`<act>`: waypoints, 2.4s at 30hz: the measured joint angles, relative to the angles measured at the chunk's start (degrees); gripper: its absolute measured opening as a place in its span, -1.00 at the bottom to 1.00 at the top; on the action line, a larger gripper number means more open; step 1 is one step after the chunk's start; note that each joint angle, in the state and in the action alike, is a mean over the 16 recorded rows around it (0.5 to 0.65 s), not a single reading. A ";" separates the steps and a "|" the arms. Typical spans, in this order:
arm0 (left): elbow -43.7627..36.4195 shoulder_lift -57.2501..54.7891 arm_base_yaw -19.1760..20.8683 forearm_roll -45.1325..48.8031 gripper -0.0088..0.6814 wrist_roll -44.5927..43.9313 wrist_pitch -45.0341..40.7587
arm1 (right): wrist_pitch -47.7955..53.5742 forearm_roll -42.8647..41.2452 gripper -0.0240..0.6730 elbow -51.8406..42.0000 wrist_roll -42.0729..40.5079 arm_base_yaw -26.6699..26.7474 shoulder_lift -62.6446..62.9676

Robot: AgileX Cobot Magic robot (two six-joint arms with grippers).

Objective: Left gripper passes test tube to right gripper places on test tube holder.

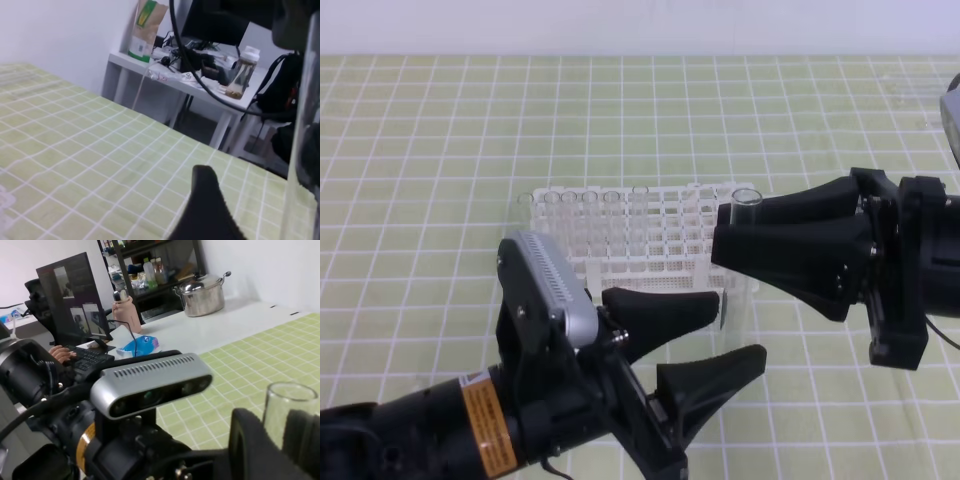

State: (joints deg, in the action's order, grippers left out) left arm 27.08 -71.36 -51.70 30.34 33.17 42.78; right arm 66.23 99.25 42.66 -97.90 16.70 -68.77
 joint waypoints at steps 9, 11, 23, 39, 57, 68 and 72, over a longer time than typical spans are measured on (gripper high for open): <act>0.01 6.16 2.14 -0.11 -0.85 -2.72 -7.80 | -2.10 -0.09 -0.90 0.05 -1.40 0.01 0.00; 0.00 8.52 2.79 -0.08 -0.85 -3.01 -11.05 | -2.82 -0.10 -0.90 0.06 -1.77 0.01 0.00; -0.01 31.07 5.11 2.95 -0.90 -2.89 -42.55 | -5.61 -0.10 -0.90 0.06 -5.80 0.01 0.00; -0.68 58.72 5.16 4.75 -0.97 2.95 -69.40 | -5.96 -0.10 -0.90 0.06 -7.58 0.01 0.00; -2.80 60.63 5.12 4.70 -0.97 3.40 -76.67 | -9.67 -0.09 -0.90 0.06 -7.68 0.01 0.00; -2.80 60.63 5.12 5.50 -0.97 3.40 -76.69 | -15.38 -0.01 -0.90 2.14 -7.69 0.01 -0.77; -2.78 60.63 5.12 5.36 -0.97 3.38 -76.81 | -16.65 0.04 -0.90 4.61 -7.69 0.01 -2.39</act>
State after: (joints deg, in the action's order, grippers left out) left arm 24.30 -10.73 -46.58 35.70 36.55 -34.04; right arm 49.58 99.30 47.27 -105.59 16.71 -71.16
